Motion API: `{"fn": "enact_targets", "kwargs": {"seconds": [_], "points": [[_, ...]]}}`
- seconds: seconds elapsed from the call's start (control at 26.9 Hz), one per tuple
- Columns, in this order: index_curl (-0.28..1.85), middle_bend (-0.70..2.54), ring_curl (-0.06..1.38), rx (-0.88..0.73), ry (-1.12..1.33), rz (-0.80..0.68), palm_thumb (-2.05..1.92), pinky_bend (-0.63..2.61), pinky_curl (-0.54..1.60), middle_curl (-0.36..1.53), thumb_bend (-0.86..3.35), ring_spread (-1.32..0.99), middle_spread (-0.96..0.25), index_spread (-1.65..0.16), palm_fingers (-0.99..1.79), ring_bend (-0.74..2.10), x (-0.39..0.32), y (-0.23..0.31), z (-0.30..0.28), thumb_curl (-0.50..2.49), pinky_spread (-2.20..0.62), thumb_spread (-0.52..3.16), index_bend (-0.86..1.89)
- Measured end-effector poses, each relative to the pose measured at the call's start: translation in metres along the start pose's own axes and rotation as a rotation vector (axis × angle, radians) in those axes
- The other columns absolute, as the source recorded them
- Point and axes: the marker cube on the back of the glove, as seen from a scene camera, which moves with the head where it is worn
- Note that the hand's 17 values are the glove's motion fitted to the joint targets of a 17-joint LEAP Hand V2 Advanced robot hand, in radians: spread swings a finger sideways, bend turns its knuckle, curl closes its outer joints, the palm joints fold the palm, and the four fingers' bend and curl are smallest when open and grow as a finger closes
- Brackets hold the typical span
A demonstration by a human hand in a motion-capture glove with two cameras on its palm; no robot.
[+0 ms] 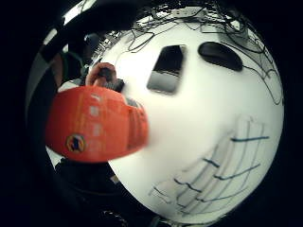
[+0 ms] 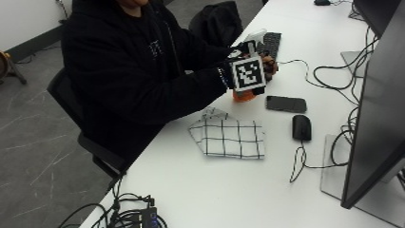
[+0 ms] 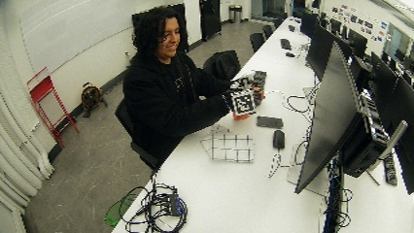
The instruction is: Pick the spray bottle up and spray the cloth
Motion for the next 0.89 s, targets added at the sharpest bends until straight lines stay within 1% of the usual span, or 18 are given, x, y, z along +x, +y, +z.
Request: {"fn": "enact_targets", "kwargs": {"seconds": [0.07, 0.19, 0.33, 0.45, 0.56, 0.71, 0.89], "points": [[0.47, 0.49, 0.46, -0.03, 0.067, 0.023, 0.61, 0.37, 0.4, 0.5, -0.09, -0.17, -0.17, -0.32, 0.84, 0.62, 0.003, 0.01, -0.014, 0.69, -0.08, 0.76, 0.04], [0.42, 0.43, 0.46, -0.077, 0.234, 0.075, 0.55, 0.41, 0.41, 0.49, -0.08, -0.15, -0.15, -0.33, 0.67, 0.61, 0.011, 0.028, -0.039, 0.63, -0.02, 0.83, 0.0], [0.37, 0.33, 0.44, -0.111, 0.457, 0.135, 0.48, 0.46, 0.42, 0.45, -0.07, -0.12, -0.1, -0.35, 0.49, 0.55, 0.015, 0.059, -0.071, 0.57, 0.06, 0.91, 0.05], [0.34, 0.3, 0.41, -0.129, 0.534, 0.149, 0.43, 0.46, 0.4, 0.43, -0.06, -0.11, -0.08, -0.36, 0.44, 0.51, 0.011, 0.084, -0.086, 0.53, 0.11, 0.95, 0.07], [0.32, 0.27, 0.39, -0.183, 0.575, 0.155, 0.39, 0.41, 0.39, 0.42, -0.05, -0.1, -0.08, -0.37, 0.39, 0.5, 0.006, 0.107, -0.091, 0.5, 0.14, 0.98, 0.11], [0.32, 0.24, 0.38, -0.238, 0.644, 0.132, 0.37, 0.37, 0.37, 0.4, -0.04, -0.1, -0.07, -0.38, 0.33, 0.46, -0.005, 0.136, -0.086, 0.46, 0.16, 1.02, 0.14], [0.31, 0.23, 0.36, -0.257, 0.679, 0.084, 0.37, 0.33, 0.35, 0.39, -0.03, -0.1, -0.07, -0.39, 0.34, 0.44, -0.016, 0.162, -0.074, 0.43, 0.18, 1.06, 0.15]]}}
